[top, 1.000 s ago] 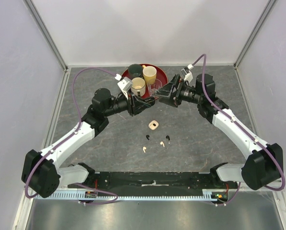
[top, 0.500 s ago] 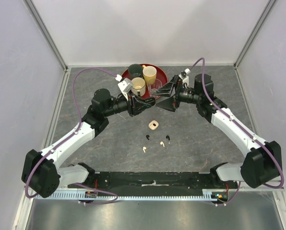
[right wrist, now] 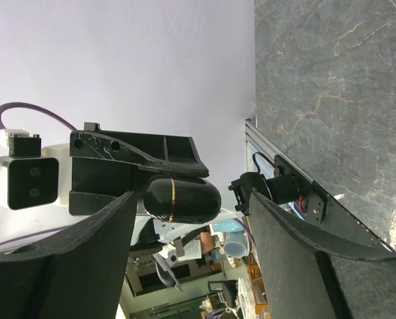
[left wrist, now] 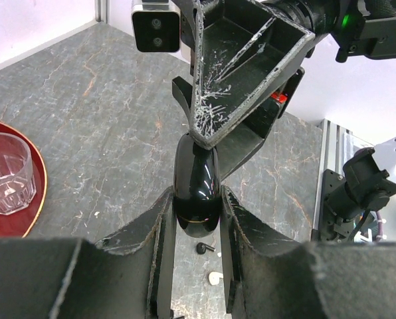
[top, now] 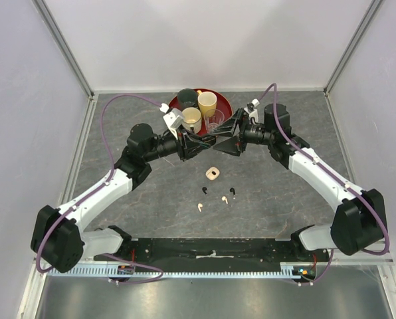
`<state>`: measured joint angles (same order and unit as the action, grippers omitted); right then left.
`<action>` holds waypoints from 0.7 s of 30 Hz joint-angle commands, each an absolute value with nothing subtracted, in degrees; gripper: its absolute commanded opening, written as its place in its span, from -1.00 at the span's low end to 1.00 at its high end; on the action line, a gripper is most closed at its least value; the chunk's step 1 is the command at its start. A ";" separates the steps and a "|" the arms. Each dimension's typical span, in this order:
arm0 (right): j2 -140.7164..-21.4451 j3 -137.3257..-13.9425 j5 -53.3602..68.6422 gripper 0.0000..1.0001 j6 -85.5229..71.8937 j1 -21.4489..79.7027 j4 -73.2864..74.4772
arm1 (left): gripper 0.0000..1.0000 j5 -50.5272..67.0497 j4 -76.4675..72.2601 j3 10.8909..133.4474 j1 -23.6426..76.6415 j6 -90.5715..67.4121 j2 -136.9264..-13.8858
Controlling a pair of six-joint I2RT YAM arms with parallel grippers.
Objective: Insert the wireless bluetooth earbuds into the charging case
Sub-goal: Pick up the charging case at the center of the board.
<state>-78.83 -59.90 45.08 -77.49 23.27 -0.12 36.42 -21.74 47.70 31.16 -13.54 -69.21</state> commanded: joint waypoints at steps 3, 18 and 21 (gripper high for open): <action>-78.93 -59.15 45.00 0.50 -81.38 24.26 -3.16 | -0.95 37.00 -26.02 47.73 31.11 -12.66 -69.61; -78.75 -55.72 44.74 0.27 -85.69 24.52 -8.70 | -0.92 38.14 -26.37 47.72 31.11 -13.36 -70.05; -78.92 -55.46 44.47 0.28 -86.22 24.52 -9.67 | -0.92 38.50 -26.37 47.72 31.11 -13.45 -70.14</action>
